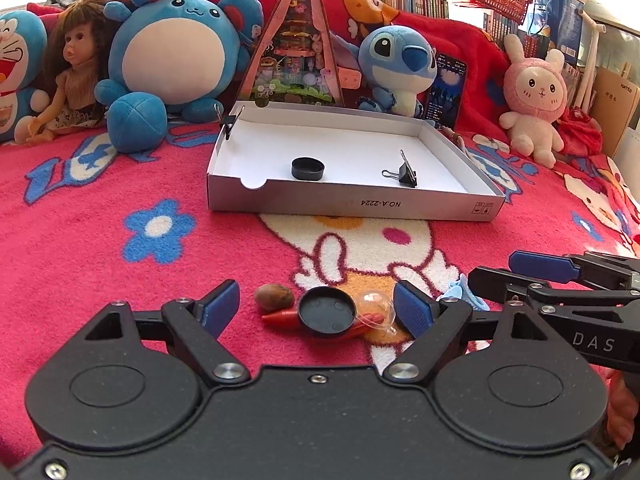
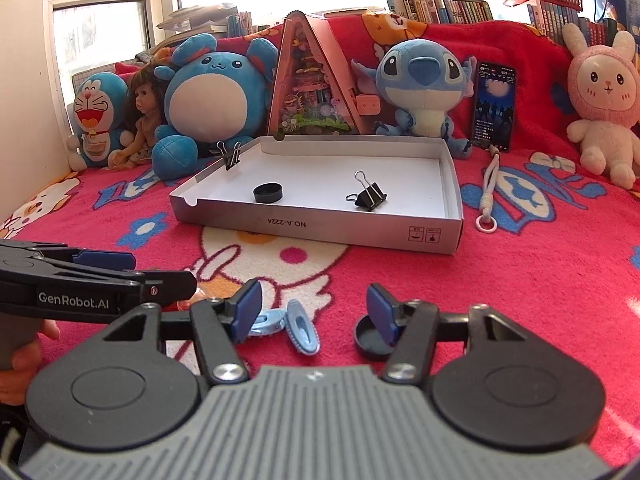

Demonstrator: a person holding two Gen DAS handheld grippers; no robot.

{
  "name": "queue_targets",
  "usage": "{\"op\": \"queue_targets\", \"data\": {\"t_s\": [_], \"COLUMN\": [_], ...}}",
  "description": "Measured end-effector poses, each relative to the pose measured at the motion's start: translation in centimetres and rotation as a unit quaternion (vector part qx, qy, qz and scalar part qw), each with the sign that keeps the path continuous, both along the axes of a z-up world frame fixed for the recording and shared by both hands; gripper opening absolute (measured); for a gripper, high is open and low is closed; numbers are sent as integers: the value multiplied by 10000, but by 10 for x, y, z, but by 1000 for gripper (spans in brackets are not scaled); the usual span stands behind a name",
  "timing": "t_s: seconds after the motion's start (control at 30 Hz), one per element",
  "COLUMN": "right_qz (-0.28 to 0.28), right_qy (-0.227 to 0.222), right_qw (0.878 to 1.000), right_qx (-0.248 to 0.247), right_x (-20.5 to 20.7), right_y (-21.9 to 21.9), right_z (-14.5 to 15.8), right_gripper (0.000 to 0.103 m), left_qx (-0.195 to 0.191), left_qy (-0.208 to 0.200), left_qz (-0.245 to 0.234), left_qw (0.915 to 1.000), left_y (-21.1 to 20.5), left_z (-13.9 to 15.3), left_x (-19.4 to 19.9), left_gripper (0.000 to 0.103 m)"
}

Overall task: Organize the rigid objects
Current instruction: 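Withdraw both tools from the box back toward the scattered items, then grasp a second black lid with the left tool while the right tool grasps a light blue plastic clip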

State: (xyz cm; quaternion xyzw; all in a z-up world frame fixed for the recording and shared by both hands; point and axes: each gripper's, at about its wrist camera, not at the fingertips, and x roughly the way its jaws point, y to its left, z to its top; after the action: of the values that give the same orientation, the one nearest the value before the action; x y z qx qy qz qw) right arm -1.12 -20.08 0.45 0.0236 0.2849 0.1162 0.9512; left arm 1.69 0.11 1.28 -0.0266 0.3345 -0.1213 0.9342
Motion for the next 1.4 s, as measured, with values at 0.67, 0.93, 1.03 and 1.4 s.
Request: {"op": "queue_targets", "data": {"t_s": [0.67, 0.93, 1.03, 1.4], "right_qz": [112, 55, -10, -181], "right_qy": [254, 191, 152, 163], "right_qw": [9990, 9989, 9986, 9983], "right_qx": [-360, -426, -506, -537], "right_x": [-4, 4, 6, 11], "right_y": [10, 13, 14, 11], "right_z": [-15, -20, -20, -22], "right_gripper": [35, 37, 37, 40], "left_qx": [329, 379, 419, 588], "left_qy": [-111, -263, -302, -122], "left_qz": [-476, -527, -506, -107], "left_qw": [9983, 9975, 9974, 9981], "left_y": [-2, -6, -6, 0], "left_z": [-4, -5, -5, -9], "left_x": [-20, -13, -10, 11], "left_gripper": [50, 41, 41, 41]}}
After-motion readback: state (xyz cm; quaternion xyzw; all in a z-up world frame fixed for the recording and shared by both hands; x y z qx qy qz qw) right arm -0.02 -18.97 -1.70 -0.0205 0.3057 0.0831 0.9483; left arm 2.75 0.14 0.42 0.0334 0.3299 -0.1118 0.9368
